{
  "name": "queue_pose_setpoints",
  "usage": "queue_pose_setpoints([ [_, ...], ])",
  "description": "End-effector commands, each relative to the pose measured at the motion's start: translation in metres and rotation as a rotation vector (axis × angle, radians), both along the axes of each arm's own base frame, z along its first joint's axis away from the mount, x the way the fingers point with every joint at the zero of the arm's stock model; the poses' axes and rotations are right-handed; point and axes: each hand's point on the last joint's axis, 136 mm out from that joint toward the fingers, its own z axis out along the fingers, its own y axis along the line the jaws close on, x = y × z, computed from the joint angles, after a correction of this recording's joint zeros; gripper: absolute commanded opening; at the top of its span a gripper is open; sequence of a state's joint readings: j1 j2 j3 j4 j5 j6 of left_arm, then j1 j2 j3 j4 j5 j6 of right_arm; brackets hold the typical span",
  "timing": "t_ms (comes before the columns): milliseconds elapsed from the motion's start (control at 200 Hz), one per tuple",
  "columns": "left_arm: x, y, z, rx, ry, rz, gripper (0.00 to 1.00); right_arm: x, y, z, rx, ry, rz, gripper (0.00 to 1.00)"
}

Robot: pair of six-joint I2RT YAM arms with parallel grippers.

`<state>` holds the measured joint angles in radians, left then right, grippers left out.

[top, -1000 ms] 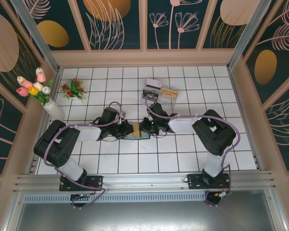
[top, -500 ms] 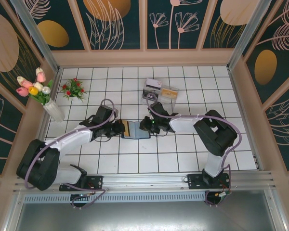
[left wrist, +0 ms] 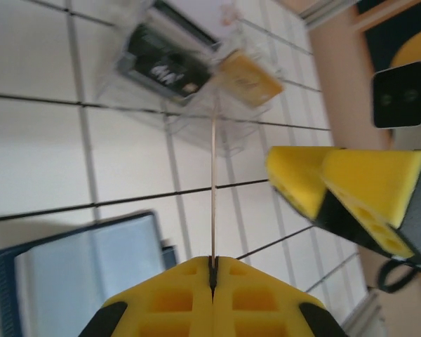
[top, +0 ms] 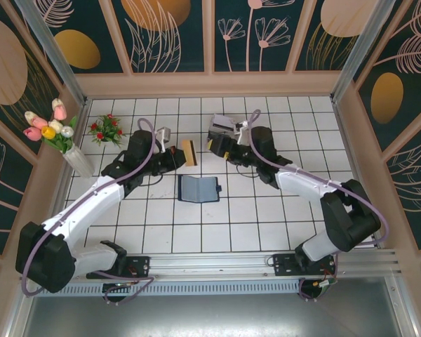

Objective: Take the credit cards out of the card holder

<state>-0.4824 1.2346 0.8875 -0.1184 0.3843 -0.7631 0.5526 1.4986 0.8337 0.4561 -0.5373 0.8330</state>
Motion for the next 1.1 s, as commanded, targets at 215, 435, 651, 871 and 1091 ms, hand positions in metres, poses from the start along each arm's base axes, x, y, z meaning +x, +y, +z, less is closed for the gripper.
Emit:
queue_pose_setpoints([
  [215,0.009,-0.045,0.076,-0.37,-0.061,-0.151,0.04,-0.014,0.01,0.065,0.261,-0.096,0.174,0.63],
  [435,0.011,-0.046,0.075,-0.387,-0.04,-0.149,0.04,-0.013,0.008,0.073,0.323,-0.092,0.188,0.45],
  [651,0.012,-0.044,0.069,-0.373,-0.026,-0.131,0.1,-0.016,0.007,0.079,0.336,-0.11,0.216,0.11],
  [871,0.02,-0.023,0.051,-0.271,-0.023,-0.048,0.48,-0.005,-0.006,0.072,0.23,-0.136,0.163,0.0],
  [1091,0.028,0.033,0.003,-0.115,0.022,0.114,0.89,0.029,-0.044,0.063,-0.053,-0.29,0.038,0.0],
])
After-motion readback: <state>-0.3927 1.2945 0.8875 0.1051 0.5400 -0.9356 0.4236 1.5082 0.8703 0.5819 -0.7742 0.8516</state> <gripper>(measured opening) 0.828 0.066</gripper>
